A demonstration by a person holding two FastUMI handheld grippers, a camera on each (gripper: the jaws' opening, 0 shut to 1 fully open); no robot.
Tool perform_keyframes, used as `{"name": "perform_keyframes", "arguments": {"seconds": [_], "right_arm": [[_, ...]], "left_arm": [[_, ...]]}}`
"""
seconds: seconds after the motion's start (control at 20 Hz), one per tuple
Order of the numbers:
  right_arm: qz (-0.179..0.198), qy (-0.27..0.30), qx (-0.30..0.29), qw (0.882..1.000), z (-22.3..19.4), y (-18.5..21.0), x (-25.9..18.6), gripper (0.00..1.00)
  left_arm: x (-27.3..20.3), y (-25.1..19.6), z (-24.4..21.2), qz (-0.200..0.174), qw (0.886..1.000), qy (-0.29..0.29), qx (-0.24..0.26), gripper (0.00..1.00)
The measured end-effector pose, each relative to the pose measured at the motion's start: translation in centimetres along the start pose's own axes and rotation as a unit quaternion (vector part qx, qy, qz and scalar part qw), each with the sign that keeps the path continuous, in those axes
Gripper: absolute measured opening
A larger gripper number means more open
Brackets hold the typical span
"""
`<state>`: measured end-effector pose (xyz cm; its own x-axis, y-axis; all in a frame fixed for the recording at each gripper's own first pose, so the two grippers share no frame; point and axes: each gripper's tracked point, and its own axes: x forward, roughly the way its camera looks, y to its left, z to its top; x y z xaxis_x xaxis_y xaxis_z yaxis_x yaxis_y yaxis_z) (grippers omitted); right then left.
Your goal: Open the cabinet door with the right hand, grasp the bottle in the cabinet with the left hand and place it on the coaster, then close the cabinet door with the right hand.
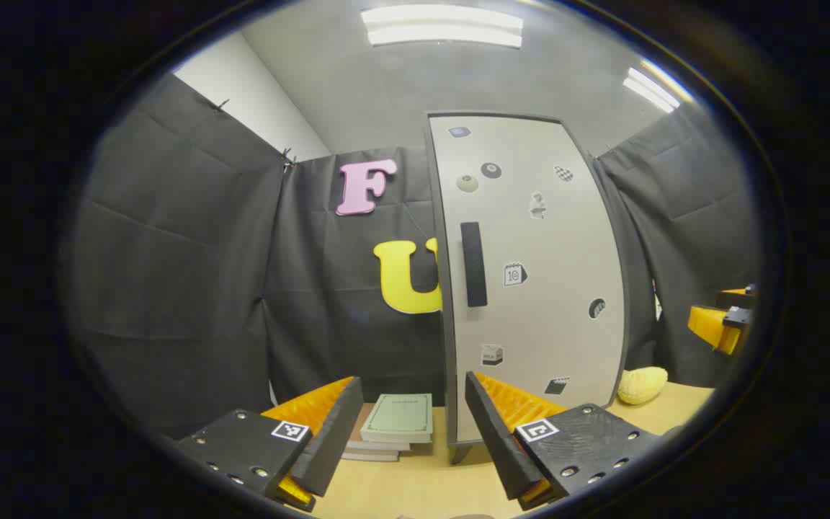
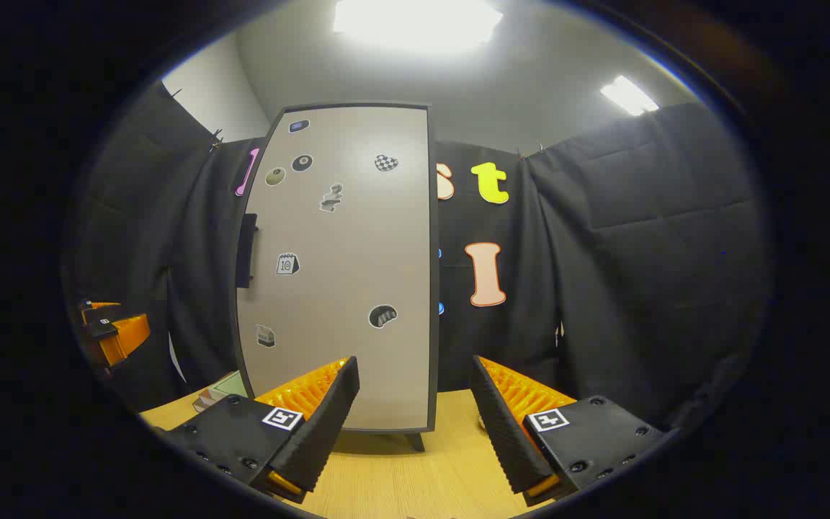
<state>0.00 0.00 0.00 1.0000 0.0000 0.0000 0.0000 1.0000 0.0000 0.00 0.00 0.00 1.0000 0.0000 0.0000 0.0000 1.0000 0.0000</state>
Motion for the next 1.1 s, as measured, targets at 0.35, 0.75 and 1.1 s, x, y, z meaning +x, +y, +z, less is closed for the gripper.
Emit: {"name": "perform_keyframes", "arguments": {"seconds": [0.35, 0.75, 1.1], "right_arm": [[-0.001, 0.0, 0.004, 1.0, 0.0, 0.1, -0.1, 0.98], [0.006, 0.003, 0.009, 1.0, 0.1, 0.6, 0.2, 0.98], [0.041, -0.002, 0.017, 0.999, 2.3, 3.7, 1.8, 0.98]], "left_arm": [[0.0, 0.3, -0.1, 0.008, 1.0, 0.002, 0.004, 0.87], [0.0, 0.6, 0.0, 0.017, 1.0, 0.001, 0.005, 0.87], [-0.4, 3.0, 0.1, 0.04, 0.999, 0.003, 0.007, 0.87]]}}
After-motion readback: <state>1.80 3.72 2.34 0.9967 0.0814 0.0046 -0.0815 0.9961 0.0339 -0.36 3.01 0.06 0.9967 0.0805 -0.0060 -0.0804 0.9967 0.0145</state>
